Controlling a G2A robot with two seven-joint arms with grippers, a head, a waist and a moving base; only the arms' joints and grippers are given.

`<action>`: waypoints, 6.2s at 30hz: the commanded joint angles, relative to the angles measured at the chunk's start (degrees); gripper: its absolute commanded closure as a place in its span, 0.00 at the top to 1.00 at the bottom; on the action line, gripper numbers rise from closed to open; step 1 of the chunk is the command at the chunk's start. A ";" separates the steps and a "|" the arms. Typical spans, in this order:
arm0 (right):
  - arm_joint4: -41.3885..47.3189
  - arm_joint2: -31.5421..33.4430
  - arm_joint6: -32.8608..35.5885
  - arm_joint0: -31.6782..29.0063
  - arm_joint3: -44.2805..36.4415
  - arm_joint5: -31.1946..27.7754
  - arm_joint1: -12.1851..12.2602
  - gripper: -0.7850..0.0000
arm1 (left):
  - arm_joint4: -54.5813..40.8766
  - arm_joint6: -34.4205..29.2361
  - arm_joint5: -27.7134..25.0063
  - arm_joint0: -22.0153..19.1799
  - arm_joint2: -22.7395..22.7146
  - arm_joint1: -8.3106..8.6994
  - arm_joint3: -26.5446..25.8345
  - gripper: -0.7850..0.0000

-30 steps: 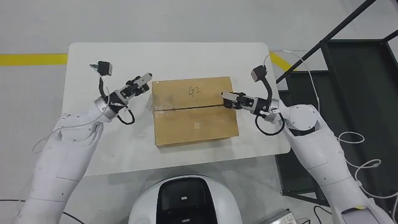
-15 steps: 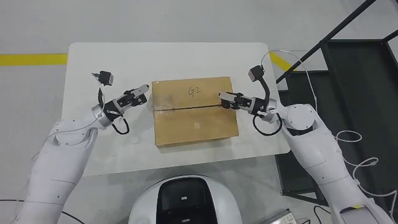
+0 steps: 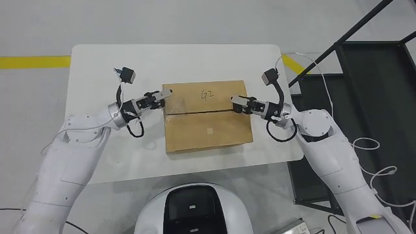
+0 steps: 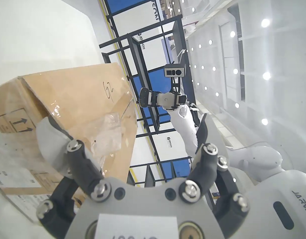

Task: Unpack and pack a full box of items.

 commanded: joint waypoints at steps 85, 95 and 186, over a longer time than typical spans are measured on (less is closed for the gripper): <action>13.53 18.47 0.35 -15.37 3.27 -8.79 1.15 1.00 | 6.89 2.94 0.86 -7.50 13.23 -6.89 -7.37 1.00; 14.06 18.91 0.63 -15.86 3.98 -9.37 1.08 1.00 | 12.16 7.49 3.96 -12.40 22.22 -10.10 -4.11 1.00; 9.90 19.69 4.39 -16.76 5.87 -14.94 1.47 1.00 | 68.97 22.57 -2.80 6.45 7.12 -4.41 -15.02 0.21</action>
